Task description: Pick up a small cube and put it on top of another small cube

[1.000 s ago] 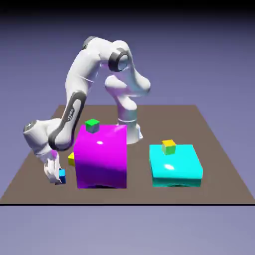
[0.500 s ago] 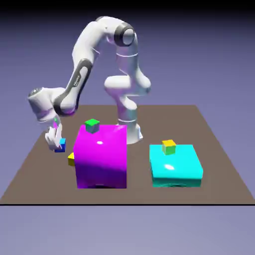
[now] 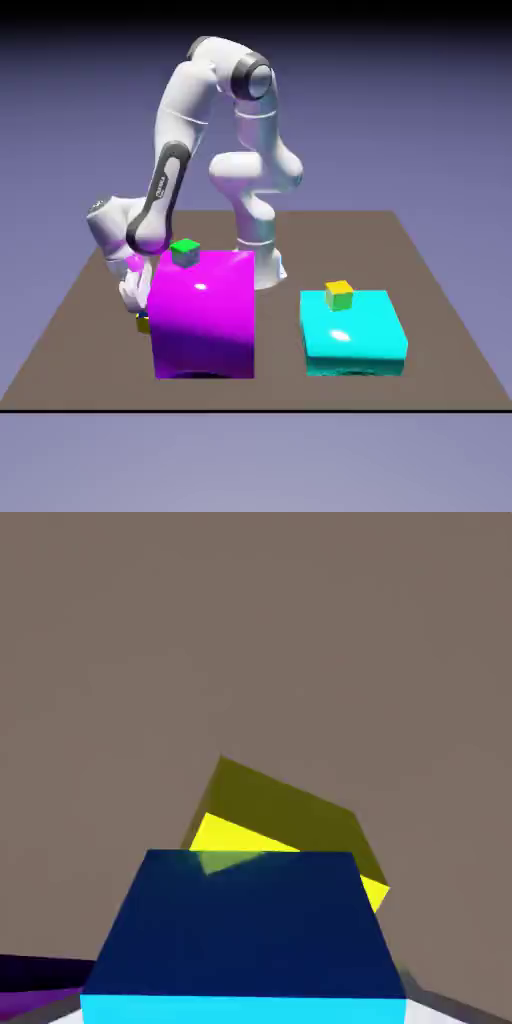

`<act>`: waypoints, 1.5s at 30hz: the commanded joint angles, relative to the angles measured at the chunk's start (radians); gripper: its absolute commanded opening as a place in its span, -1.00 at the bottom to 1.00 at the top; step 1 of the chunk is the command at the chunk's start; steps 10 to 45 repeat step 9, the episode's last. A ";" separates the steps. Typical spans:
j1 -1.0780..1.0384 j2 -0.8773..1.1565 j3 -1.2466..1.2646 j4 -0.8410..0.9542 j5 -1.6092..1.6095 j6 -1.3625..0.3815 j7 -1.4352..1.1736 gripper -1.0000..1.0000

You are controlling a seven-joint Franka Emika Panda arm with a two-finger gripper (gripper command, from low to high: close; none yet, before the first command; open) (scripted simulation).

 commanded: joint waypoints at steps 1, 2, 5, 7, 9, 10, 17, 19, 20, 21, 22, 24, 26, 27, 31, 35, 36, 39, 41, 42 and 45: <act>0.015 -0.030 -0.025 0.001 -0.043 -0.014 0.031 1.00; 0.029 -0.061 -0.050 0.002 -0.087 -0.029 0.062 1.00; 0.073 -0.152 -0.126 0.006 -0.217 -0.072 0.156 1.00; 0.102 -0.213 -0.176 0.008 -0.304 -0.101 0.218 1.00; 0.118 -0.248 -0.205 0.010 -0.354 -0.117 0.253 1.00; 0.118 -0.248 -0.205 0.010 -0.354 -0.117 0.253 1.00; 0.118 -0.248 -0.205 0.010 -0.354 -0.117 0.253 1.00; 0.118 -0.248 -0.205 0.010 -0.354 -0.117 0.253 1.00; 0.118 -0.248 -0.205 0.010 -0.354 -0.117 0.253 1.00; 0.118 -0.248 -0.205 0.010 -0.354 -0.117 0.253 1.00; 0.118 -0.248 -0.205 0.010 -0.354 -0.117 0.253 1.00; 0.118 -0.248 -0.205 0.010 -0.354 -0.117 0.253 1.00; 0.118 -0.248 -0.205 0.010 -0.354 -0.117 0.253 1.00; 0.118 -0.248 -0.205 0.010 -0.354 -0.117 0.253 1.00; 0.118 -0.248 -0.205 0.010 -0.354 -0.117 0.253 1.00; 0.118 -0.248 -0.205 0.010 -0.354 -0.117 0.253 1.00; 0.118 -0.248 -0.205 0.010 -0.354 -0.117 0.253 1.00; 0.118 -0.248 -0.205 0.010 -0.354 -0.117 0.253 1.00; 0.118 -0.248 -0.205 0.010 -0.354 -0.117 0.253 1.00; 0.118 -0.248 -0.205 0.010 -0.354 -0.117 0.253 1.00; 0.118 -0.248 -0.205 0.010 -0.354 -0.117 0.253 1.00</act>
